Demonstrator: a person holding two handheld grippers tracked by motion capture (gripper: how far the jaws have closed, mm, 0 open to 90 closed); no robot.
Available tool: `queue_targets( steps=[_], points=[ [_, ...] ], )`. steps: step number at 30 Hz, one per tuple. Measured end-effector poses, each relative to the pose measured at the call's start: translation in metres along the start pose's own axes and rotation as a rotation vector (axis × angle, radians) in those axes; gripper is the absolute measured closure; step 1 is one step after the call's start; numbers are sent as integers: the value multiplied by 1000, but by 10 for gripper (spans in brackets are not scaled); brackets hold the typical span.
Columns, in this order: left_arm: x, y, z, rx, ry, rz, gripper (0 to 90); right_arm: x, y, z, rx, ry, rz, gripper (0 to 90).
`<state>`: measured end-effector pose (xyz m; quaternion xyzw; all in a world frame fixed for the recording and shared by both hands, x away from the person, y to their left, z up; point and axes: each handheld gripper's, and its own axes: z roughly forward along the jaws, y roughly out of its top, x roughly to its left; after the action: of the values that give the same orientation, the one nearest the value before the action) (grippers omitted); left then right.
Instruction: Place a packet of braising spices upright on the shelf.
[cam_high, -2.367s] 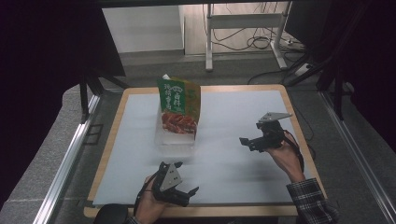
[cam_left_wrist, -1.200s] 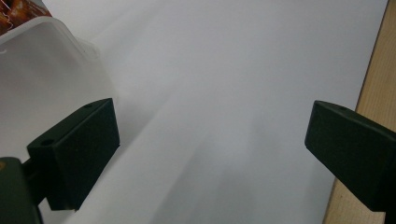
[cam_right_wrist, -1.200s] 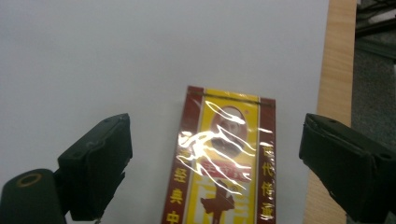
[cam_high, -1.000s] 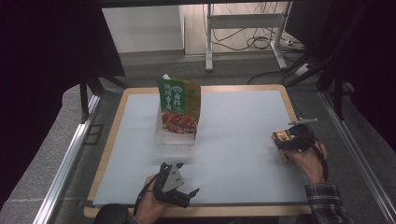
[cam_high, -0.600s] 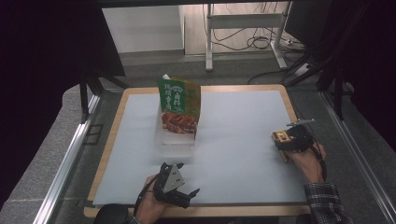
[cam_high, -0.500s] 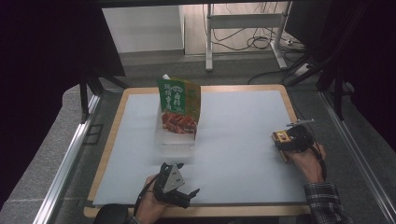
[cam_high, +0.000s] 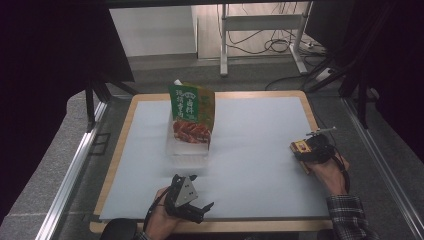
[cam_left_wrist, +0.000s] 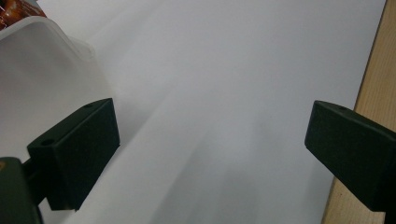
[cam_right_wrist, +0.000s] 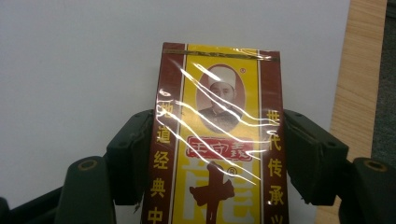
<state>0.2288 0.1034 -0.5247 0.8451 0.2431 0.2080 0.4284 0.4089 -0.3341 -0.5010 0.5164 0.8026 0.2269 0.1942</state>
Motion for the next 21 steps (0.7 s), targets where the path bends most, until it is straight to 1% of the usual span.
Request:
queue_targets(
  steps=[6,10,14,18,21],
  points=[
    [0,0,0,0,0,1,27,1,3,-10,-31,11,-13,313],
    [0,0,0,-1,0,2,27,6,6,-16,-45,39,-38,315],
    [0,0,0,-2,1,1,27,16,10,-19,-57,59,-80,315],
    [0,0,0,-3,1,1,28,29,14,-21,-66,83,-134,315],
    [0,0,0,-2,1,1,28,40,16,-21,-74,105,-163,315]
  ],
)
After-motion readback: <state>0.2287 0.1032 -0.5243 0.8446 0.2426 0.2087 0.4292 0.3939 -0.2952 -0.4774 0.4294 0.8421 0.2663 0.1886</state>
